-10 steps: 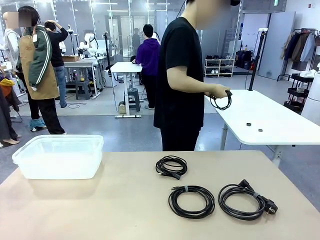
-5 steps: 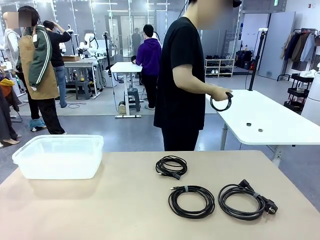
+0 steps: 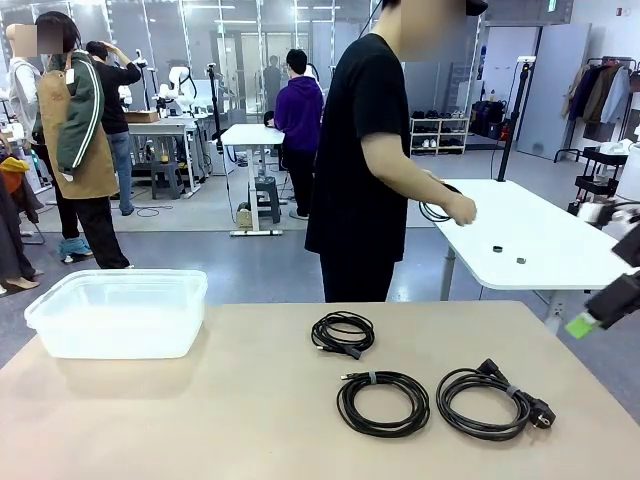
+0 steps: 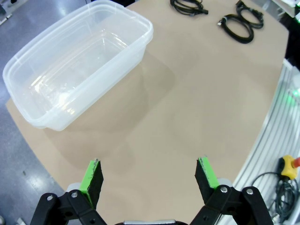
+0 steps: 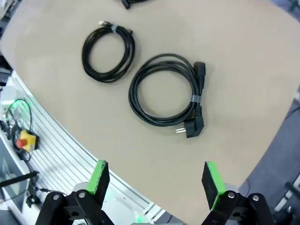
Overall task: Organize and store the cables.
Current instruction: Place the Power Cable into the Organizing box.
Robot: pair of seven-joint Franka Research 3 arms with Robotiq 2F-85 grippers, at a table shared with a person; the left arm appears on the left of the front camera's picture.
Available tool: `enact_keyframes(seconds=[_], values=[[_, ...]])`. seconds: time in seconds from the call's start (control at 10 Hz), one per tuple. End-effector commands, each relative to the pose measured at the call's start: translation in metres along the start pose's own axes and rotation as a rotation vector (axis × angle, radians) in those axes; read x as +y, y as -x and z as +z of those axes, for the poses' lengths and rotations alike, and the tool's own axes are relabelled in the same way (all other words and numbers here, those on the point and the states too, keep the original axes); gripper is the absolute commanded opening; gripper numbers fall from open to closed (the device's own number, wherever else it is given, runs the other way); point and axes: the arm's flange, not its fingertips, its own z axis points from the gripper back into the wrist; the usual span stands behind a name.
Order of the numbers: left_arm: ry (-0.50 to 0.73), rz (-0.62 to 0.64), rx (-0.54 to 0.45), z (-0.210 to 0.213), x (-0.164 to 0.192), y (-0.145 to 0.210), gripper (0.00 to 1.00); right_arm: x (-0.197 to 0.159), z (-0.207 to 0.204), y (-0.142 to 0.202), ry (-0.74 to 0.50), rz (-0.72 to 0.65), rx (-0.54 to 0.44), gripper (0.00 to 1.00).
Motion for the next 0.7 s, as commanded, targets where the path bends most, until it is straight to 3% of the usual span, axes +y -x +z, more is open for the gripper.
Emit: enact_keyframes(seconds=[0.0,0.3,0.6], values=[[0.014,-0.01,-0.015,0.0,0.001,0.002,1.0,-0.009,-0.024,-0.023,0.056,-0.115,0.065,1.0],[0.014,-0.01,-0.015,0.0,0.001,0.002,1.0,-0.016,-0.104,-0.03,0.245,-0.178,0.13,1.0],[0.014,-0.01,-0.015,0.0,0.001,0.002,1.0,-0.022,-0.154,-0.033,0.292,-0.245,0.132,1.0]])
